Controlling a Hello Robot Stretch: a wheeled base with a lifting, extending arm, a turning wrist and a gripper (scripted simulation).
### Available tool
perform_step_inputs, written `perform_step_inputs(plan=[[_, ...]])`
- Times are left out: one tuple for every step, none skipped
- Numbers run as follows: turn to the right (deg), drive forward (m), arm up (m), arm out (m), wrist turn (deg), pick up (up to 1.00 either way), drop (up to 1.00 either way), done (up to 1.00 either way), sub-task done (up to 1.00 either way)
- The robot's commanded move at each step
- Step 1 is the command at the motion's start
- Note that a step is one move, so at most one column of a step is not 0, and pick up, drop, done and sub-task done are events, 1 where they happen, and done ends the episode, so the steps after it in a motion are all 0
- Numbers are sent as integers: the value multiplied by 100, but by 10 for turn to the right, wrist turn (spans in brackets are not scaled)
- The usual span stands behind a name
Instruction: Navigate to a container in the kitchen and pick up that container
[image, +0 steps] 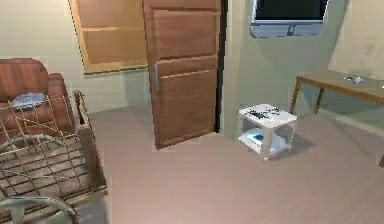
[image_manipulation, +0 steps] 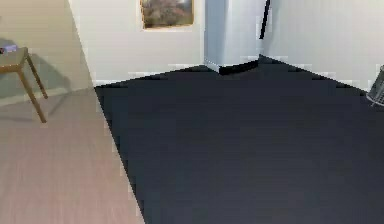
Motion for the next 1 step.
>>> perform_step_inputs(plan=[[-450,0,0,0,0,0,0,0,0]])
